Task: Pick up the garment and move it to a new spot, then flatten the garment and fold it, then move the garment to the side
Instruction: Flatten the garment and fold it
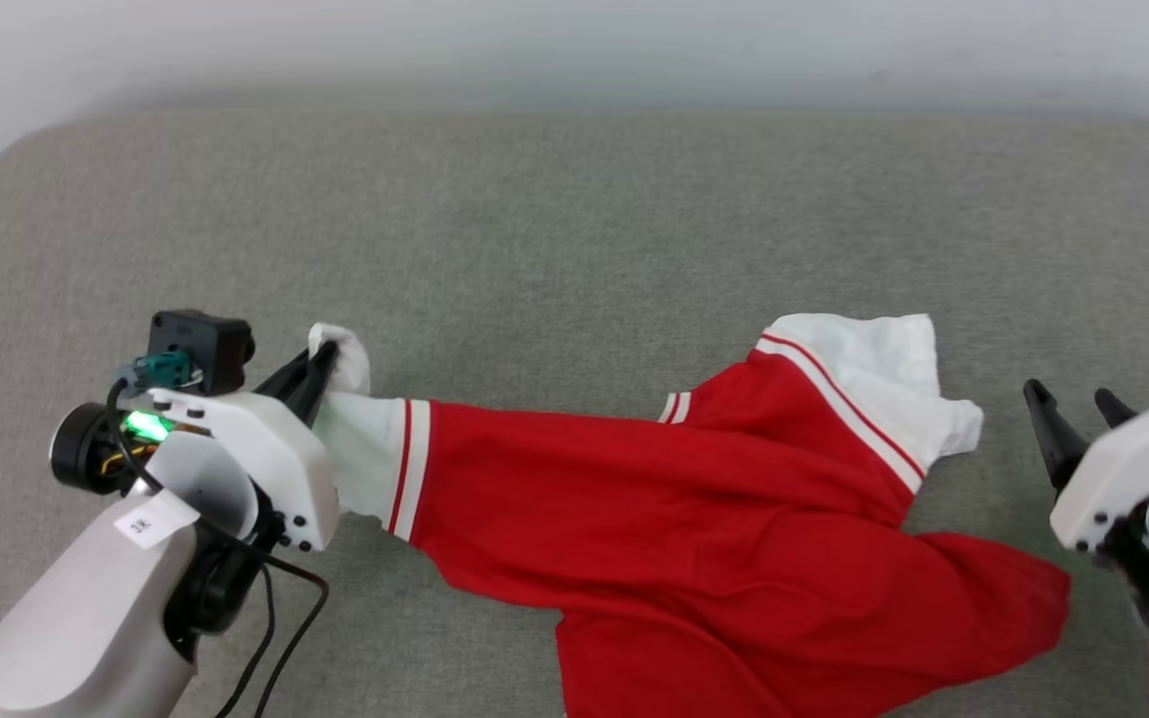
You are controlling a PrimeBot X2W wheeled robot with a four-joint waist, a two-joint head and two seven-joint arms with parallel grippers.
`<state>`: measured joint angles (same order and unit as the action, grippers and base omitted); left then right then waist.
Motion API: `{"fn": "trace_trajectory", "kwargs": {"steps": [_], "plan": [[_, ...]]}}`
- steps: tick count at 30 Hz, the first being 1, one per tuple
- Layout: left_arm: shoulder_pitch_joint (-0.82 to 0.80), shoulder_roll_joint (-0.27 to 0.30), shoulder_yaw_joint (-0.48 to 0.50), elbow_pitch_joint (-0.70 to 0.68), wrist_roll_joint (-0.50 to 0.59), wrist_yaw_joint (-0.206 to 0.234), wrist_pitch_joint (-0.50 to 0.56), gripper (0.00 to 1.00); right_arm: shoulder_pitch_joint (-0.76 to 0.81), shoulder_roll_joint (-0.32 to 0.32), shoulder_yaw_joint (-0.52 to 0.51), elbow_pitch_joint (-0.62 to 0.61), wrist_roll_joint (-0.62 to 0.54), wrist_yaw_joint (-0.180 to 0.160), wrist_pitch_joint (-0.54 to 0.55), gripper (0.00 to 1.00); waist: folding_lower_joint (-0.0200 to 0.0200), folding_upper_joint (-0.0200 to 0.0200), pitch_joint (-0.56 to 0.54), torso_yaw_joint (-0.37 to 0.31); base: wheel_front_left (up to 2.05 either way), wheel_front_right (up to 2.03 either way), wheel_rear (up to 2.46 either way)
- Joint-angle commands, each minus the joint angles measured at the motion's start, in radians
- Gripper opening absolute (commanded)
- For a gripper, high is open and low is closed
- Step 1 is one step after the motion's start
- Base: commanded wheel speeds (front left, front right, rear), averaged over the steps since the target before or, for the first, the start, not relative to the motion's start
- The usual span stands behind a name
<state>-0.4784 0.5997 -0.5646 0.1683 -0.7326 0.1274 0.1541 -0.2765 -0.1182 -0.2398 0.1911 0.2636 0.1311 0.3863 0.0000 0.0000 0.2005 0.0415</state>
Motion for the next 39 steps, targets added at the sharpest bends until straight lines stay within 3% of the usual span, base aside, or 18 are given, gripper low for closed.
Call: {"fn": "trace_trajectory", "kwargs": {"steps": [1,7,15,21,22,23,28,39], "plan": [[-0.016,-0.005,-0.001,-0.012,0.005,0.004,-0.003,0.0,-0.052,-0.027,0.013,0.039,0.011,-0.001,0.055,1.0,0.0,0.0,0.025,0.024,0.0,0.0,0.0],[-0.061,-0.034,-0.006,-0.04,0.013,0.001,-0.011,0.0,-0.223,-0.108,0.099,0.183,0.047,-0.001,0.254,1.0,0.0,0.0,0.09,0.07,0.0,0.0,0.0],[-0.103,-0.052,-0.012,-0.05,0.02,-0.012,-0.032,0.0,-0.374,-0.166,0.233,0.307,0.079,-0.001,0.315,1.0,0.0,0.0,0.165,0.103,0.0,0.0,0.0],[-0.11,-0.062,-0.009,-0.029,0.011,-0.016,-0.044,0.0,-0.369,-0.177,0.334,0.443,0.115,-0.001,0.401,1.0,0.0,0.0,0.184,0.112,0.0,0.0,0.0],[-0.112,-0.061,-0.01,-0.022,0.011,-0.015,-0.046,0.0,-0.364,-0.176,0.345,0.462,0.127,0.0,0.416,0.69,0.0,0.0,0.185,0.113,0.0,0.0,0.0],[-0.114,-0.064,-0.01,-0.016,0.01,-0.016,-0.047,0.0,-0.361,-0.173,0.352,0.478,0.142,0.0,0.431,0.0,0.0,0.0,0.184,0.113,0.0,0.0,0.0],[-0.111,-0.068,-0.004,0.018,-0.004,-0.016,-0.053,0.0,-0.404,-0.189,0.35,0.491,0.136,-0.001,0.4,0.0,0.0,0.0,0.161,0.103,0.0,0.0,0.0],[-0.189,-0.075,0.057,0.093,-0.012,0.013,-0.108,0.0,-0.524,-0.203,0.223,0.413,0.019,-0.001,0.153,0.0,0.0,0.0,0.07,0.037,0.0,0.0,0.0]]}}
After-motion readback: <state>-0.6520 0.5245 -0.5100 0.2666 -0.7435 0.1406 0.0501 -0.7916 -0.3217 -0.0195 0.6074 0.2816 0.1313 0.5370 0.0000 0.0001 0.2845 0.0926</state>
